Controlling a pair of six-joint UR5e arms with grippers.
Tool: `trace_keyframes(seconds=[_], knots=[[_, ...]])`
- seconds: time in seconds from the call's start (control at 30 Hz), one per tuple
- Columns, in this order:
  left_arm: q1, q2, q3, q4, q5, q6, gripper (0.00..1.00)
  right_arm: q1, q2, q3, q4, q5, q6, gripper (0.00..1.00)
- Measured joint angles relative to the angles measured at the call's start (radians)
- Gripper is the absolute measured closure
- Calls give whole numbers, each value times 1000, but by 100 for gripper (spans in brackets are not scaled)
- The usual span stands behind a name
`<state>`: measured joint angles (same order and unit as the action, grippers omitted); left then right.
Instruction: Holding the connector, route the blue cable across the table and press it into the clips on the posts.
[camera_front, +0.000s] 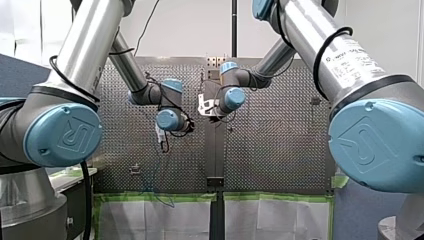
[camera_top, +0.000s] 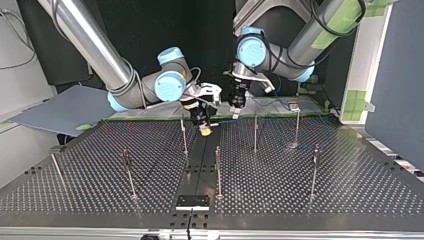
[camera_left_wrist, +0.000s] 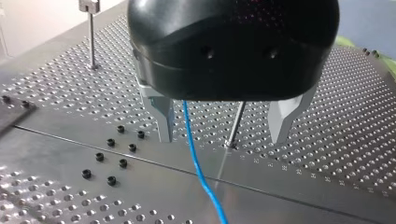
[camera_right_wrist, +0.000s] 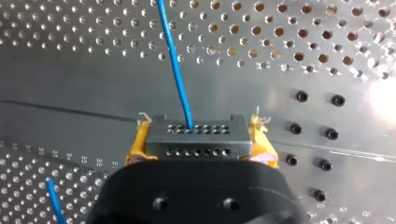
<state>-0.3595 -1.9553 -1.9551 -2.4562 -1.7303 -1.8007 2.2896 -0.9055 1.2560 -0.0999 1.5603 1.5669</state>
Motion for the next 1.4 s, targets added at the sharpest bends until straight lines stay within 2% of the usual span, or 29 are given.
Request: trace_keyframes(seconds=[0.2, 0.37, 0.67, 0.73, 0.77, 0.83, 0.87, 0.9, 0.93, 1.23, 1.4], knots=[[1, -51, 51, -9, -42, -30, 0, 4, 0, 0, 0, -4, 0, 100], [8, -97, 98, -27, -72, -37, 0, 6, 0, 0, 0, -11, -1, 100], [15, -131, 156, -33, -71, -36, 0, 9, 0, 0, -1, -12, -2, 100], [15, -131, 158, -33, -74, -34, 28, 8, 0, 0, -1, -12, -2, 100], [14, -131, 159, -33, -77, -32, 28, 8, 0, 0, -2, -12, -2, 100], [13, -131, 159, -34, -83, -27, 56, 8, 0, 0, -2, -12, -2, 100], [12, -131, 159, -34, -88, -24, 56, 8, 0, 0, -2, -12, -2, 100], [12, -131, 160, -34, -91, -22, 66, 8, 0, 0, -2, -12, -2, 100], [12, -131, 160, -34, -93, -20, 98, 7, 0, 0, -2, -12, -2, 100], [15, -125, 160, -52, -99, -29, 98, 5, -2, 0, 0, -13, 0, 100], [16, -94, 159, -90, -100, -33, 98, 3, -14, 0, 15, -11, 3, 100]])
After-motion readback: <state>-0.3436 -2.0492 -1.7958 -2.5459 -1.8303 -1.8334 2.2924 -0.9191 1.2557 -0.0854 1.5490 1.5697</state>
